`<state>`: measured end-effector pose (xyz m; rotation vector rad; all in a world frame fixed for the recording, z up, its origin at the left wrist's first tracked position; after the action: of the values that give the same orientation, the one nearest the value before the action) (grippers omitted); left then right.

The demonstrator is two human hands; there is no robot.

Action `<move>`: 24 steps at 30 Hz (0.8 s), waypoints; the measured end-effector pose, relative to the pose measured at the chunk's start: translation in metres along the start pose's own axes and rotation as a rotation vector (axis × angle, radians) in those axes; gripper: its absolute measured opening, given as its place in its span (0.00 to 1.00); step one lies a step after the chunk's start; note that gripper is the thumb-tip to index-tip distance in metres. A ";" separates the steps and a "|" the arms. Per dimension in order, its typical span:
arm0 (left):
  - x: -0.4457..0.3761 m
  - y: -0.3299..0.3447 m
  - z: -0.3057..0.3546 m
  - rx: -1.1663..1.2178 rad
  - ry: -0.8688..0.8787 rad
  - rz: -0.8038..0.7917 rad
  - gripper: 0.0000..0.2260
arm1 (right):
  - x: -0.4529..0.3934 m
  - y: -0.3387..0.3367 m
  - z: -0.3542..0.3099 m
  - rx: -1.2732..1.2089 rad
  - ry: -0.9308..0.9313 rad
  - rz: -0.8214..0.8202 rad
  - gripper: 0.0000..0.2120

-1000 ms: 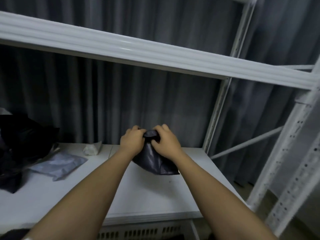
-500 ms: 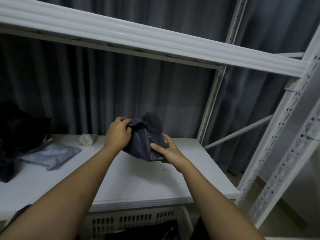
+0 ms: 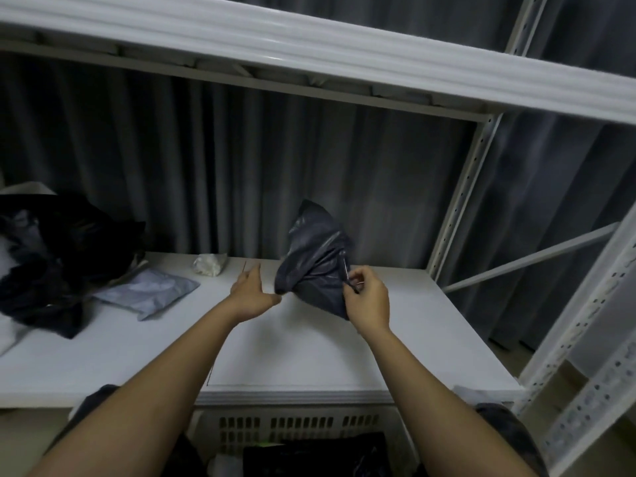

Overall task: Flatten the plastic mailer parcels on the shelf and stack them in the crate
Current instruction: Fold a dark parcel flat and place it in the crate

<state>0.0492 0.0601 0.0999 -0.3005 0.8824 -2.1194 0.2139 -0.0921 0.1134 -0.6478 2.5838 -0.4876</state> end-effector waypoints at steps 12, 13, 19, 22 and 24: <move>0.009 0.048 -0.043 0.028 -0.134 -0.134 0.38 | 0.041 0.051 0.089 0.871 -0.445 -0.584 0.18; 0.009 0.051 -0.044 0.025 -0.116 -0.134 0.38 | 0.043 0.052 0.092 0.861 -0.502 -0.568 0.17; -0.008 0.073 -0.041 -0.045 -0.037 -0.139 0.36 | 0.036 0.050 0.112 0.803 -0.570 -0.622 0.13; -0.016 0.082 -0.042 -0.112 -0.045 -0.217 0.35 | 0.035 0.046 0.109 0.672 -0.481 -0.611 0.17; -0.020 0.088 -0.050 -0.155 -0.058 -0.251 0.36 | 0.027 0.041 0.102 0.464 -0.360 -0.423 0.19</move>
<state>0.0902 0.0614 0.0048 -0.5758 1.0211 -2.2612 0.2268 -0.0946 0.0010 -1.0041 1.9008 -0.9679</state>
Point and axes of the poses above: each hand's wrist, its own x-axis away from the middle knuckle, its own y-axis out of the palm, z = x × y, the point moved 3 cm from there along -x, towards the middle knuckle, and after that the axes turned 7 degrees about y, right-handed, at the moved point
